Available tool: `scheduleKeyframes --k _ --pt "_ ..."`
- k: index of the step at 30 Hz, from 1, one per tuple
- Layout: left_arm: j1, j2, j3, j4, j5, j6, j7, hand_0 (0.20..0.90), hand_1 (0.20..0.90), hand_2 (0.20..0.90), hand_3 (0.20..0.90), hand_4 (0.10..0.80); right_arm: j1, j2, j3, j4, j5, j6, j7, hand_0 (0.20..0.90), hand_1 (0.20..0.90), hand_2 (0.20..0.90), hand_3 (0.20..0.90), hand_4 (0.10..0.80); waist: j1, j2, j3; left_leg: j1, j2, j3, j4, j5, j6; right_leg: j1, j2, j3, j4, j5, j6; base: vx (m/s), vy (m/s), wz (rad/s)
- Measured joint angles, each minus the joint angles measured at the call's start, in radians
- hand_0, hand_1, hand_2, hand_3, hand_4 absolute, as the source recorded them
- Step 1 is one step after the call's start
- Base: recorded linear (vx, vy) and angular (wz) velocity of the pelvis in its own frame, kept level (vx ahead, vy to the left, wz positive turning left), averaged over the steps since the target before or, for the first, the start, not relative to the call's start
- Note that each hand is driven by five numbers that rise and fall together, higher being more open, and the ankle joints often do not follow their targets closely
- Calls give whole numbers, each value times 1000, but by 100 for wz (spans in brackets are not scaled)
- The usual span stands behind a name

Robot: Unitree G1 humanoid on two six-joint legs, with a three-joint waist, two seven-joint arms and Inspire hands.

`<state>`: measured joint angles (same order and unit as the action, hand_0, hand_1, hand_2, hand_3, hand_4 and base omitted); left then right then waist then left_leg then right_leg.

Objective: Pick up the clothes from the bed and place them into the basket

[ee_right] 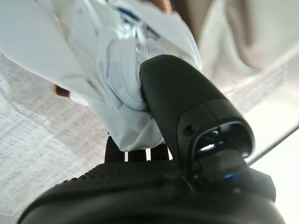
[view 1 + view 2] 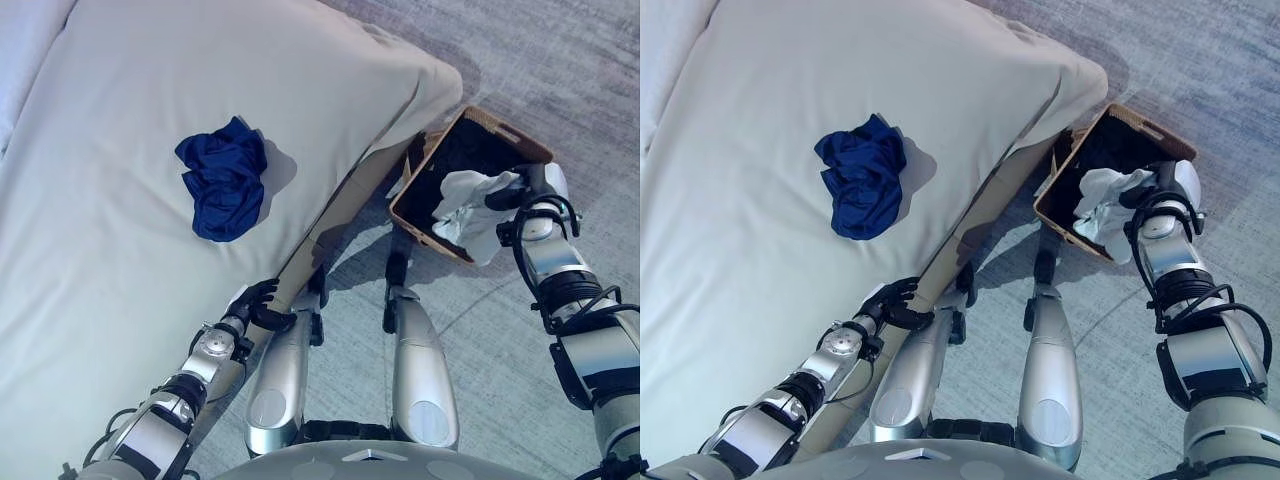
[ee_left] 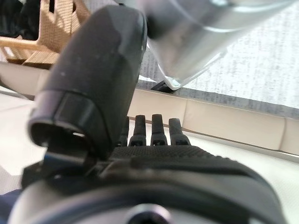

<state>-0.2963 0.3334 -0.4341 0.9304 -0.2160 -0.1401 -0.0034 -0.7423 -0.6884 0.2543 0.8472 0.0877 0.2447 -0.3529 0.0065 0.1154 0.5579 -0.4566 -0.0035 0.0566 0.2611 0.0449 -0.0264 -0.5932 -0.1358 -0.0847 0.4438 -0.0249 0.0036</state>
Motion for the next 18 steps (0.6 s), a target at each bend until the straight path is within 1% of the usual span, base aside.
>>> scheduleKeyframes --k 3,6,8,10,12,14,16,18 --pt "-14 6 9 -32 -25 -20 0 900 900 900 900 800 -70 -1 4 57 -4 18 -32 900 900 900 900 800 26 0 0 -110 -1 -1 91 -14 3 -113 -6 12 95 -31 -13 -34 16 8" --pt "-21 13 11 -71 -41 -39 2 900 900 900 900 800 -128 -1 30 95 -5 20 -61 900 900 900 900 800 47 0 0 -198 2 -12 184 -49 -2 -193 -10 14 183 -70 -23 -4 6 14" --pt "-22 14 16 -92 -55 -40 2 900 900 900 900 800 -144 -1 31 100 10 7 -94 900 900 900 900 800 57 0 0 -234 3 -27 240 -77 -5 -223 -11 8 234 -99 -24 31 12 18" --pt "-21 13 18 -99 -62 -41 2 900 900 900 900 800 -138 2 26 98 34 -27 -146 900 900 900 900 800 67 1 -1 -250 6 -46 290 -98 -7 -224 -12 -4 272 -119 -30 42 13 12" --pt "-21 13 18 -105 -61 -42 2 900 900 900 900 800 -138 4 -15 80 49 -69 -204 900 900 900 900 800 73 1 -1 -254 9 -58 295 -100 -10 -223 -12 -13 276 -123 -34 78 27 8" --pt "-19 10 19 -105 -61 -43 2 900 900 900 900 800 -123 4 -73 25 48 -116 -291 900 900 900 900 800 78 1 -1 -253 12 -60 292 -100 -10 -219 -7 -15 271 -123 -34 93 60 1" --pt "-15 2 30 -96 -61 -51 2 900 900 900 900 800 -68 9 -129 -101 31 -146 -365 900 900 900 900 800 78 1 -1 -246 17 -64 283 -100 -10 -208 1 -19 255 -123 -33 58 74 -3" --pt "-13 -16 33 -54 -60 -60 4 900 900 900 900 800 0 12 -148 -235 -43 -198 -461 900 900 900 900 800 66 0 0 -199 20 -83 252 -98 -13 -149 12 -28 211 -122 -33 47 112 0"
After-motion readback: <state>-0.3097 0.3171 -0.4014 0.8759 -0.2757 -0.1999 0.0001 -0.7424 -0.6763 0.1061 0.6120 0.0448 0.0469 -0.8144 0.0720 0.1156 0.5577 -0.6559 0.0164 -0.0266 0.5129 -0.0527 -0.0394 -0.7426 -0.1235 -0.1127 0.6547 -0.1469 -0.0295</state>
